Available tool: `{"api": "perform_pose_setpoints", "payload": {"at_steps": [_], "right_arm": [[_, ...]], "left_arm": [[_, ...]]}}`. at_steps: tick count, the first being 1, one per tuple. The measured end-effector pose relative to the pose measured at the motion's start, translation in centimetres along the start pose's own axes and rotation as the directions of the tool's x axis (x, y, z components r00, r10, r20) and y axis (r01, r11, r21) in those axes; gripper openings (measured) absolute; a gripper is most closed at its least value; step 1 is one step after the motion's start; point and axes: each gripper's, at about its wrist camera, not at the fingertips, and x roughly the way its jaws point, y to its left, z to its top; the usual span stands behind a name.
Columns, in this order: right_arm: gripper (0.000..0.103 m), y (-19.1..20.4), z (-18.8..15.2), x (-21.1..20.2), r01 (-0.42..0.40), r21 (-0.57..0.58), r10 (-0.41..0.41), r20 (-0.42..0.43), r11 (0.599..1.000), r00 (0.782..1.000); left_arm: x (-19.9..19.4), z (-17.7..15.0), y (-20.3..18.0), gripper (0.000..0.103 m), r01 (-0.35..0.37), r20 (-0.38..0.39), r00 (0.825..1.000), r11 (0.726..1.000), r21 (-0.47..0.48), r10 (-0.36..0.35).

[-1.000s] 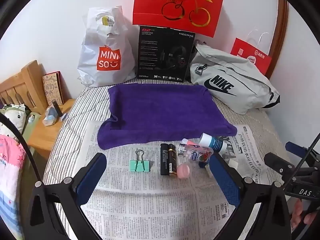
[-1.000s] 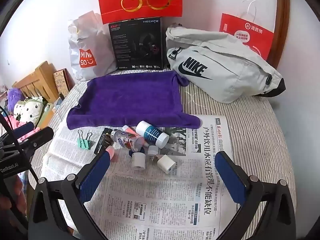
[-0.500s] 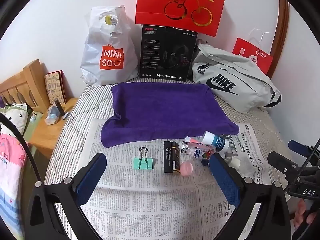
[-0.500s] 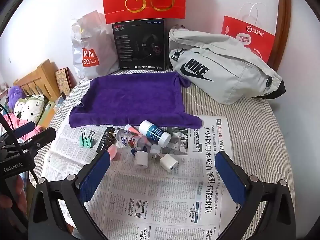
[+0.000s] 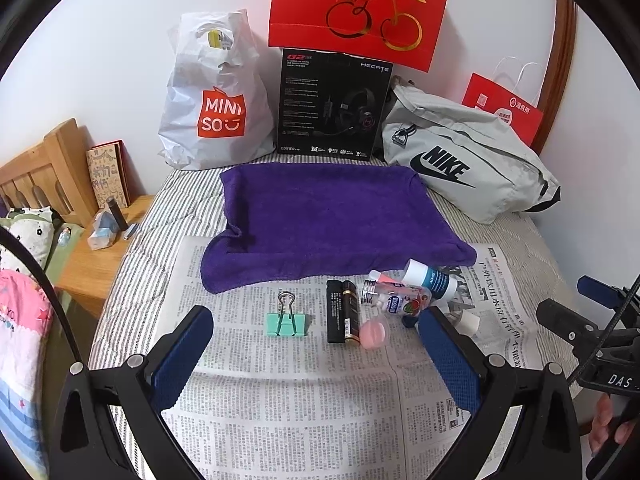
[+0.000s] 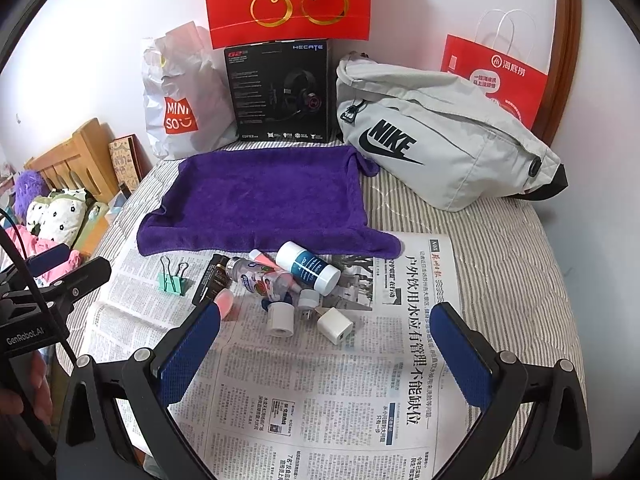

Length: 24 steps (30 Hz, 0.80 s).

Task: Organize rigid objects

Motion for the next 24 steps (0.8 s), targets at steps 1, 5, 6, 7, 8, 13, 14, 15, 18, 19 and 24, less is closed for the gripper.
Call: {"api": "perform_pose_setpoints", "payload": {"at_steps": [1,5,6,7,8,13,14,15,18,19,24], "right_arm": [[0.103,0.02,-0.03,0.02,0.0,0.001,0.0,-0.001,1.0,1.0],[0.103,0.05,-0.11,0.02,0.001,0.0,-0.001,-0.003,1.0,1.0],[0.103,0.05,-0.1,0.01,0.001,0.0,-0.001,-0.002,1.0,1.0],[0.103,0.03,-0.08,0.0,0.0,0.001,0.0,-0.001,1.0,1.0],[0.103,0.01,-0.1,-0.04,0.0,0.002,0.0,0.001,1.0,1.0],[0.103,-0.06,-0.1,-0.09,0.003,0.0,-0.003,-0.001,1.0,1.0],[0.103,-0.07,-0.11,-0.08,0.004,-0.002,-0.004,-0.002,1.0,1.0],[0.103,-0.08,-0.17,-0.13,0.005,-0.002,-0.005,-0.001,1.0,1.0],[0.103,-0.13,-0.19,-0.11,0.005,0.0,-0.005,-0.004,1.0,1.0],[0.103,-0.12,-0.2,-0.12,0.006,0.0,-0.006,-0.003,1.0,1.0],[0.103,-0.16,-0.21,-0.21,0.005,0.002,-0.005,0.001,1.0,1.0]], "left_arm": [[-0.01,0.05,0.05,0.103,0.002,-0.002,1.0,1.0,-0.001,-0.002],[-0.02,0.06,0.21,0.103,0.002,-0.004,1.0,1.0,-0.003,-0.002],[0.0,0.05,0.21,0.103,0.003,-0.004,1.0,1.0,-0.004,-0.003],[-0.03,0.03,0.26,0.103,0.005,-0.004,1.0,1.0,-0.004,-0.005],[-0.04,0.02,0.22,0.103,0.003,-0.003,1.0,1.0,-0.005,-0.003],[0.07,0.08,0.21,0.103,0.0,-0.007,1.0,1.0,-0.004,0.0],[0.07,0.09,0.22,0.103,0.002,-0.008,1.0,1.0,-0.005,-0.002],[0.07,0.09,0.26,0.103,0.004,-0.008,1.0,1.0,-0.005,-0.004],[0.07,0.09,0.31,0.103,0.003,-0.009,1.0,1.0,-0.005,-0.003],[0.07,0.09,0.3,0.103,0.003,-0.008,1.0,1.0,-0.005,-0.003],[-0.01,0.11,0.44,0.103,0.013,-0.003,1.0,1.0,-0.014,-0.013]]}}
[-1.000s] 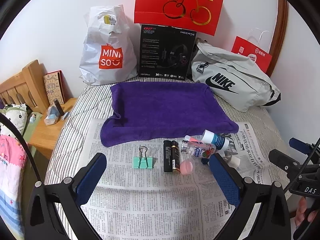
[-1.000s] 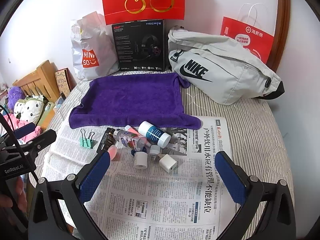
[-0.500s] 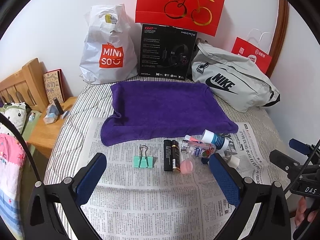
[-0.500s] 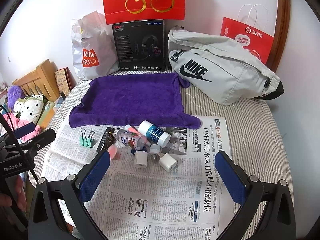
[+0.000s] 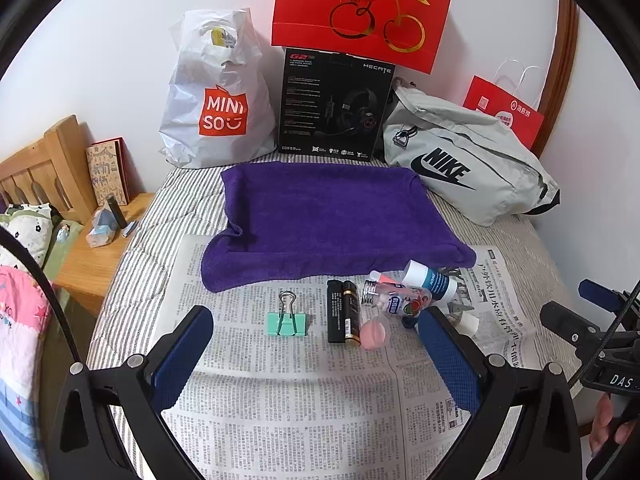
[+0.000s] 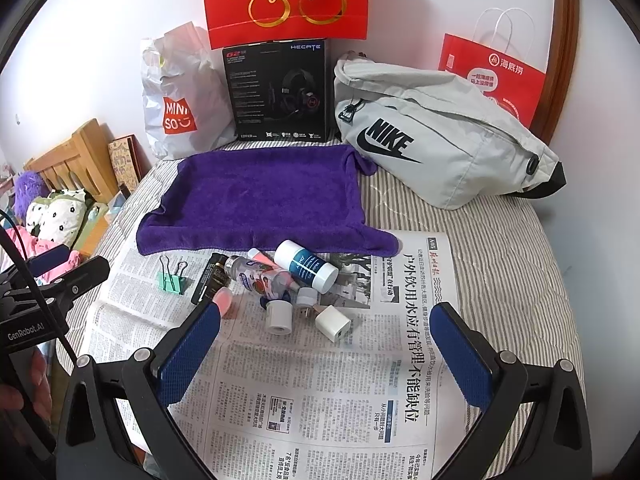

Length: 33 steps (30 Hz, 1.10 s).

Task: Organize rigid objects

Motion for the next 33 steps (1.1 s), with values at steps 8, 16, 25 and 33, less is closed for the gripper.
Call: {"api": "perform_pose_setpoints", "payload": {"at_steps": [8,16,25,33], "right_arm": [[0.103,-0.04,0.0,-0.02,0.001,0.003,-0.001,0.001,1.0,1.0],[0.103,-0.36,0.05,0.03,0.002,0.013,-0.002,-0.001,1.0,1.0],[0.103,-0.38,-0.1,0.03,0.004,0.013,-0.004,-0.002,1.0,1.0],[0.103,-0.52,0.01,-0.17,0.002,0.018,-0.003,0.005,1.0,1.0]], "left_arm": [[-0.02,0.01,0.17,0.103,0.0,-0.002,1.0,1.0,0.002,0.0],[0.01,0.03,0.1,0.103,-0.004,-0.003,1.0,1.0,0.004,0.004],[-0.05,-0.01,0.1,0.103,-0.004,0.002,1.0,1.0,0.001,0.004],[-0.08,-0.14,0.17,0.103,-0.008,-0.001,1.0,1.0,0.001,0.008]]}}
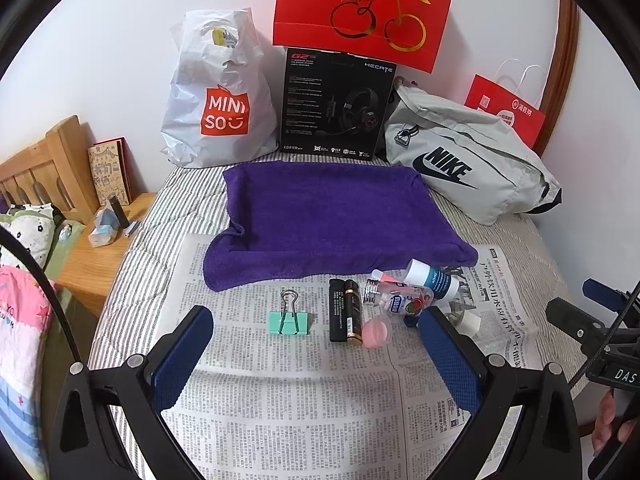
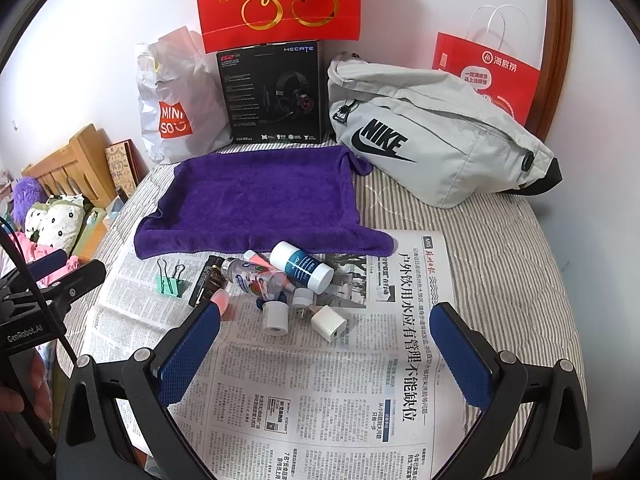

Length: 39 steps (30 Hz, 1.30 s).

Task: Organize rigid objects

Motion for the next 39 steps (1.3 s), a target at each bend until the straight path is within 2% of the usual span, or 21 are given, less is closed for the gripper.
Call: {"api": "perform_pose_setpoints", "payload": {"at_steps": [7,13,26,32,39], "right_arm": [[0.103,-0.2,0.0,0.1,0.004,0.001,-0.004,-0.006,1.0,1.0],[0.103,-0.5,-0.1,0.6,0.007,0.008,-0.007,-0.015,1.0,1.0],[0.103,-1.3,-0.5,3.7,0.032,0.006,-0.031,-0.083,0.999,0.996],[0.103,-2.0,-0.8,5.9,0.056,0.013,-0.054,-0.13,0.998,0.99],[0.103,-2.4,-0.8,7.9,0.062,0.016,-0.059,-0.164,0.998,0.985]], "left_arm": [[0.1,0.1,0.6,0.103,-0.012,0.011,1.0,1.0,-0.019,0.012],[1.5,0.0,1.8,0.103,-0.034,-0.012,0.999,0.999,-0.033,0.034],[9.2,-1.5,3.4,0.103,-0.094,-0.093,0.991,0.995,0.014,0.095],[12.4,-2.1,3.7,0.1,-0.072,-0.142,0.987,0.996,0.048,0.078],[14.6,-2.5,3.6,0.1,-0.052,-0.162,0.985,0.998,0.038,0.058]]}}
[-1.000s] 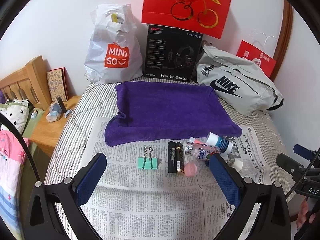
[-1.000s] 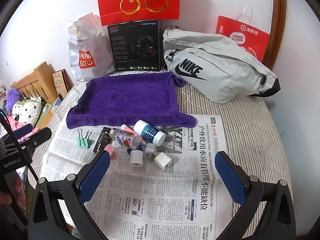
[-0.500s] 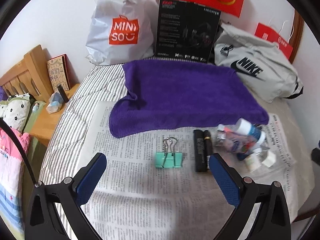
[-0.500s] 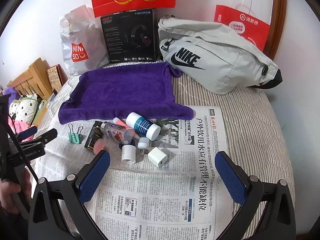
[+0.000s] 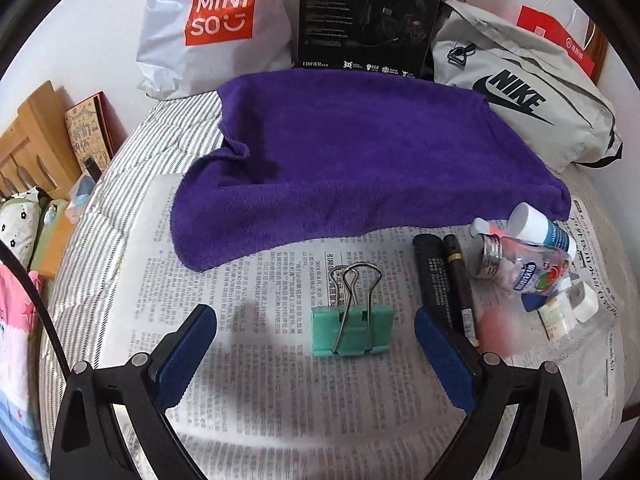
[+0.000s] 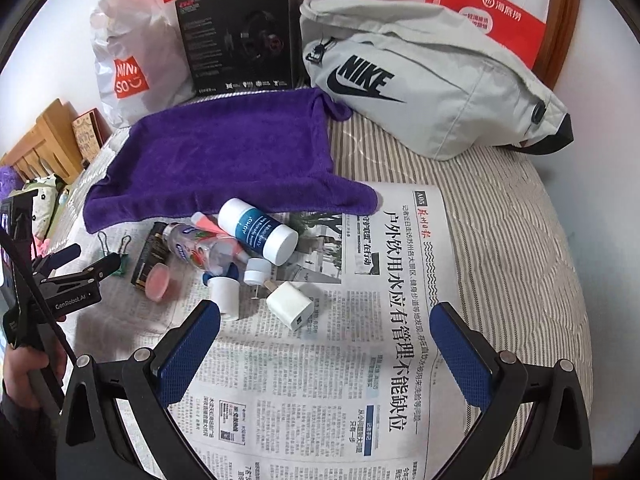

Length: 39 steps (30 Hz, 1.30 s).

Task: Organize rigid objects
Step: 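Grasp the teal binder clip with the left gripper while the right gripper grasps the white balm stick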

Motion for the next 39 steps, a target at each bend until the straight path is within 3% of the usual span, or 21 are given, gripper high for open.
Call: {"api": "perform_pose_setpoints", "payload": {"at_steps": [9,11,14,19,29,34,39], "right_arm": [[0.103,0.1,1.0,1.9,-0.047,0.013,0.047,-0.013,0.999,0.999],[0.103,0.4,1.6,2.6,-0.067,-0.002,0.067,-0.007,0.998,0.998],[0.103,0.8,2.7,3.9,-0.073,-0.021,0.073,-0.004,0.997,0.997],[0.103,1.3,3.9,6.1,-0.09,-0.05,0.089,-0.01,0.995,0.996],[0.101,3.2,5.1,9.9,-0.082,-0.224,0.073,-0.045,0.971,0.996],[0.089,4.2,5.7,11.3,-0.116,-0.296,0.104,-0.058,0.948,0.993],[0.078,4.7,5.9,11.9,-0.203,-0.314,0.188,-0.078,0.927,0.979]], "left_arm": [[1.1,-0.5,-0.4,0.073,-0.015,-0.005,1.0,0.999,0.045,0.015],[0.9,-0.5,-0.6,0.055,-0.008,0.0,1.0,0.998,0.061,0.008],[0.6,-0.4,-0.9,0.04,0.009,-0.01,1.0,0.997,0.08,-0.008],[0.4,-0.6,-0.9,0.04,0.018,-0.019,1.0,0.996,0.088,-0.017],[0.5,-0.4,-0.6,0.04,0.036,-0.027,0.999,0.997,0.065,-0.034],[0.5,-0.3,-0.4,0.04,0.05,-0.038,0.998,0.997,0.053,-0.048],[0.4,-0.2,-0.6,0.04,0.039,-0.038,0.999,0.997,0.059,-0.037]]}}
